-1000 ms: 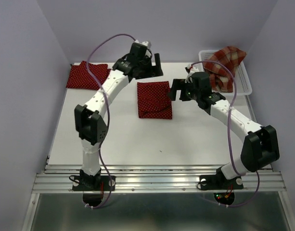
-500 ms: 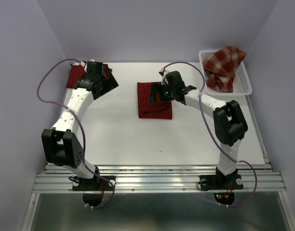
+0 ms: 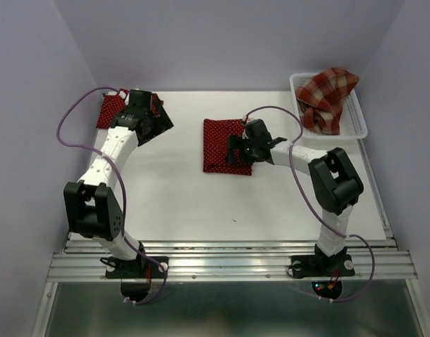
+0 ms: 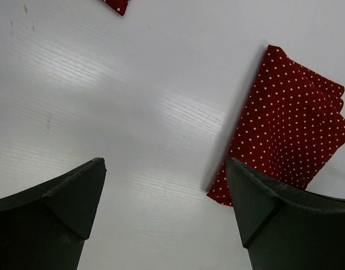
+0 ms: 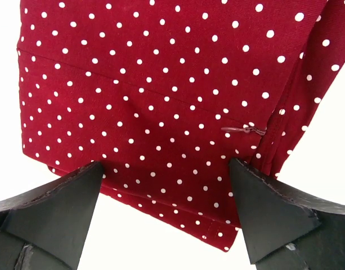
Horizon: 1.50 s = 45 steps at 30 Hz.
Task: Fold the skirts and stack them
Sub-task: Fold the skirt
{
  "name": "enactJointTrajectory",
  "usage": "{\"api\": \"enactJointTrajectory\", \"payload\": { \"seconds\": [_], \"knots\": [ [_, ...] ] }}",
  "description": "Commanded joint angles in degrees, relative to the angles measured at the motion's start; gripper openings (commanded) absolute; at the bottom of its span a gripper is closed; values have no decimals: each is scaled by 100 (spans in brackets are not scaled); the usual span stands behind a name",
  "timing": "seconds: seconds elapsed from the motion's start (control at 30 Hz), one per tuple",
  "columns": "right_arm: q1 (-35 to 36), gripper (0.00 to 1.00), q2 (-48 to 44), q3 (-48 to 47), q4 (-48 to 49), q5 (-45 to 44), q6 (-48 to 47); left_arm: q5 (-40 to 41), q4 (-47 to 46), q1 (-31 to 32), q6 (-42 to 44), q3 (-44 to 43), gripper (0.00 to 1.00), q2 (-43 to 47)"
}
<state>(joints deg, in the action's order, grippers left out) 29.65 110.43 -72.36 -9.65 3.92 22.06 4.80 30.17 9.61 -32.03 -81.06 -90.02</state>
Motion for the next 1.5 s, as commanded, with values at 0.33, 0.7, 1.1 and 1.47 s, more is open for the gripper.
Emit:
{"api": "enactJointTrajectory", "payload": {
  "seconds": [0.33, 0.7, 1.1, 1.47],
  "knots": [
    [40, 100, -1040, 203, -20, 696, -642, 13, -152, -29, 39, -86, 99, 107],
    [892, 100, -1472, 1259, 244, 1163, -510, -49, -284, -29, 162, -182, 99, 20],
    [570, 100, -735, 1558, 1324, 1470, -625, -23, -381, -108, 443, -569, 99, -463],
    [-828, 100, -391, 1550, 1879, 2525, -765, -662, -801, -231, 926, -929, 99, -807]
  ]
}}
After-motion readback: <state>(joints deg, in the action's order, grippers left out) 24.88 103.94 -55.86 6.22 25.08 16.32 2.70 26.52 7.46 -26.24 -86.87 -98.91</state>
